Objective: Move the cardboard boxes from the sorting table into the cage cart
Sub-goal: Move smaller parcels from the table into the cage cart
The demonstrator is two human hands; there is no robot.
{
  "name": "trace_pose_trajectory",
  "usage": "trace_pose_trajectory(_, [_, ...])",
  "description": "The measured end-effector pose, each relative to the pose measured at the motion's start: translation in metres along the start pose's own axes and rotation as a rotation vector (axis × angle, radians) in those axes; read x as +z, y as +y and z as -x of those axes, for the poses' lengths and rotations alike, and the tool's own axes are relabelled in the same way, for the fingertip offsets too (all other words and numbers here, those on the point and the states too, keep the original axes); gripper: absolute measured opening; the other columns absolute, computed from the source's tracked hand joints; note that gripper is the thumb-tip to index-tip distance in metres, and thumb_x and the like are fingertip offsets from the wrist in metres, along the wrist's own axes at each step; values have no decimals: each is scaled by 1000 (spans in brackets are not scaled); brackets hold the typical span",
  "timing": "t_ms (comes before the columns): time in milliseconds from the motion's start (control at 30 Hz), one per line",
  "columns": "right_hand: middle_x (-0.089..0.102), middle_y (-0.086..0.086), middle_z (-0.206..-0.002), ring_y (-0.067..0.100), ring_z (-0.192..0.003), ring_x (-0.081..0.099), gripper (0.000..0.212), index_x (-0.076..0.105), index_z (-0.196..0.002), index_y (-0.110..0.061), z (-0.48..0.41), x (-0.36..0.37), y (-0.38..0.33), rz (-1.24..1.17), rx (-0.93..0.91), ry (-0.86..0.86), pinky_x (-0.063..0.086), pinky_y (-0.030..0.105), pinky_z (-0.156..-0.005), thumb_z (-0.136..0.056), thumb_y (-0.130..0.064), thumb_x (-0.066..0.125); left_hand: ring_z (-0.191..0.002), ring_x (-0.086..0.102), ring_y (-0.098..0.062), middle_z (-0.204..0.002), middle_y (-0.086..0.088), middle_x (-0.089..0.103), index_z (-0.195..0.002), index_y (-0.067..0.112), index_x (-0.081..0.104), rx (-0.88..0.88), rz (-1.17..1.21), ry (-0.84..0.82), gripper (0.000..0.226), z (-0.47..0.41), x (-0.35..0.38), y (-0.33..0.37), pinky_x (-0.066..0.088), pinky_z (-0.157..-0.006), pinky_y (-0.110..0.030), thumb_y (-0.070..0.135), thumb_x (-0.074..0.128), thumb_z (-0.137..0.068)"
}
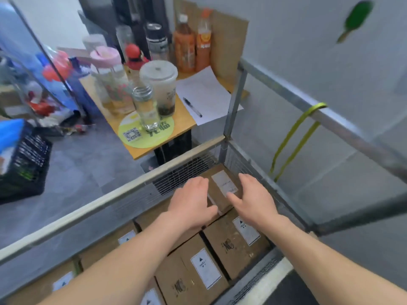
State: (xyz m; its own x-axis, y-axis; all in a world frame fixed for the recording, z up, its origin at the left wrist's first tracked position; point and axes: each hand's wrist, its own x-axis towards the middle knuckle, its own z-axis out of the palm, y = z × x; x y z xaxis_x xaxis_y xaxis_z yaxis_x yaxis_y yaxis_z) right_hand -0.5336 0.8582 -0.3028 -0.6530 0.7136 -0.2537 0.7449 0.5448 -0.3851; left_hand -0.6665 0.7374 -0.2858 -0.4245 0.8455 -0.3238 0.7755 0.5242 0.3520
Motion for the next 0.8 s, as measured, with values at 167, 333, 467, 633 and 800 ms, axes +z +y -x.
trace_pose_trajectory(167, [48,4,-150,23,-138,43,63,42,-147,-13,77,-68,-23,-1,0,132,39,37,-109,-98,-51,53,-143,36,-20,-155,-1,39,-149,16,36,149,-78,100,70,57,-51,45,39,-112,-44,50,59,-92])
trace_pose_trajectory(333, [49,1,-152,22,-138,46,69,40,-151,-18,150,-120,-10,39,34,221,42,39,-109,-96,-57,52,-141,38,-19,-152,2,42,-147,19,38,242,-142,159,71,99,-71,95,41,-111,-43,57,58,-90])
trace_pose_trajectory(467, [54,2,-147,25,-134,49,68,44,-147,-18,205,-154,15,83,94,257,45,40,-105,-94,-59,53,-150,26,-18,-163,1,30,-156,20,27,314,-168,187,83,133,-77,137,34,-118,-45,62,56,-91])
trace_pose_trajectory(633, [54,3,-148,26,-135,49,73,38,-152,-19,279,-189,51,88,154,302,46,39,-102,-94,-61,53,-149,27,-17,-162,2,31,-157,19,27,392,-186,235,84,181,-76,198,35,-117,-45,66,53,-91])
trace_pose_trajectory(800, [57,5,-143,27,-131,52,66,45,-144,-16,340,-215,91,105,208,339,47,41,-99,-95,-60,52,-150,26,-17,-162,2,30,-157,19,27,445,-202,252,84,227,-67,253,35,-117,-43,65,53,-92])
